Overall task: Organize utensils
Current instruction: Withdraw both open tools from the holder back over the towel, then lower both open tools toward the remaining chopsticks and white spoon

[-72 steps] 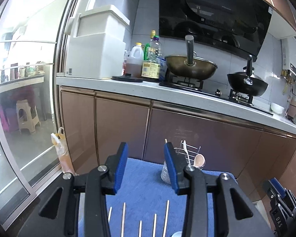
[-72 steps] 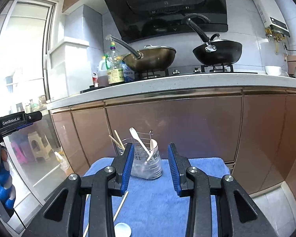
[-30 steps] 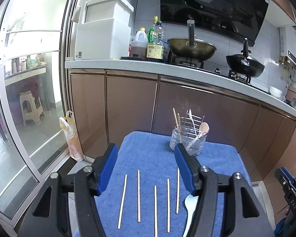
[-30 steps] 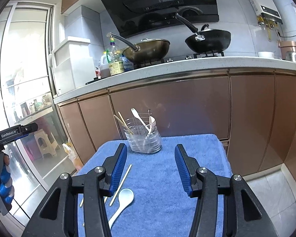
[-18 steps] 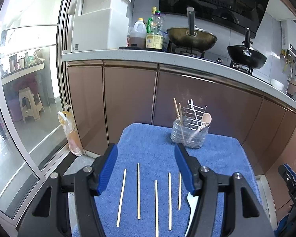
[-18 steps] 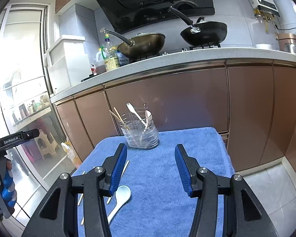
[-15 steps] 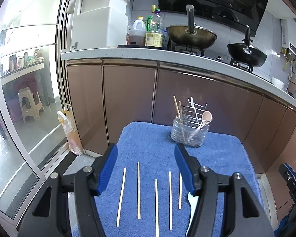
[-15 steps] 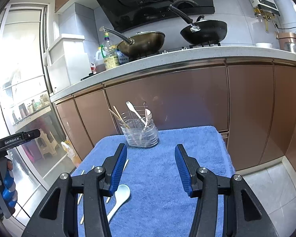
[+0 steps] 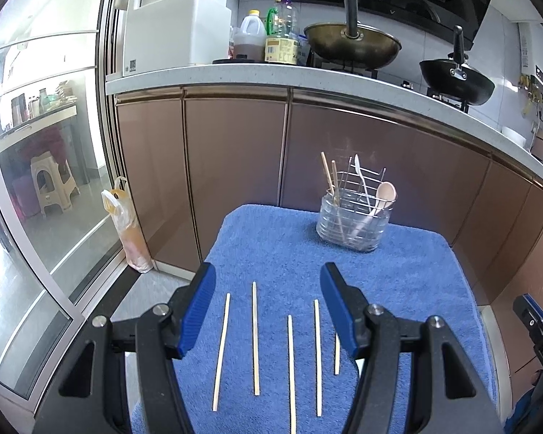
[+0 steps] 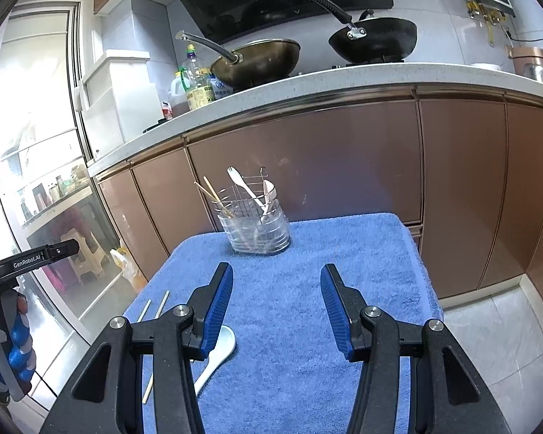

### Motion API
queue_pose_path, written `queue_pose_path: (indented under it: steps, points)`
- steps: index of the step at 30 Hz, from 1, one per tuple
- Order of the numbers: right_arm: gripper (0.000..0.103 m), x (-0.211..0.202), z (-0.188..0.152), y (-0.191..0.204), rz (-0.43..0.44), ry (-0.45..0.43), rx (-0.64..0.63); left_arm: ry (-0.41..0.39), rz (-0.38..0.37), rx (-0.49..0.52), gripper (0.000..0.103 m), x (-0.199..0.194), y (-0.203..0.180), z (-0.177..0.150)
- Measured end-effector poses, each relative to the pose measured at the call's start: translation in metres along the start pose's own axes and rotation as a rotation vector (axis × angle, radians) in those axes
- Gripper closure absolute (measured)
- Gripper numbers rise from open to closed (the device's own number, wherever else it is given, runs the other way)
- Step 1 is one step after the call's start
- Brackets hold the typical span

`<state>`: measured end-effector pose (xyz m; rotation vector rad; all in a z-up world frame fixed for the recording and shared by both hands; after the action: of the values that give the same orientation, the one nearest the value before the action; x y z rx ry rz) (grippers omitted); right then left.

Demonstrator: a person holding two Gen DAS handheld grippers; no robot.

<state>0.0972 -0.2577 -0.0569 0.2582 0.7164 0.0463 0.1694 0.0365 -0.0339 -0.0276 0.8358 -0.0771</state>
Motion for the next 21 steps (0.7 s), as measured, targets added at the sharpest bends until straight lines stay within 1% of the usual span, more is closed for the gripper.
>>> queue_pose_path:
  steps: [7, 21]
  points:
    - [0.053, 0.010, -0.002, 0.000, 0.002, 0.021, 0.000, 0.008, 0.007, 0.008, 0.045, 0.006, 0.001, 0.001]
    - [0.053, 0.027, -0.008, -0.002, -0.001, 0.064, 0.004, 0.063, 0.003, 0.009, 0.045, 0.029, 0.002, -0.008]
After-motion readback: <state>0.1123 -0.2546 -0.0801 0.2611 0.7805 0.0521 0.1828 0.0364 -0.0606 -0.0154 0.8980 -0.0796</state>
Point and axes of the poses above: each gripper's, at about its wrist camera, not at the fingertips, and x roughly the way its jaws point, y to its left, z to its top, the point moved 7 cm from there along x, roughly the way its jaws point, and after that the axes turned 14 degrees about y, right-handed, at the moved point
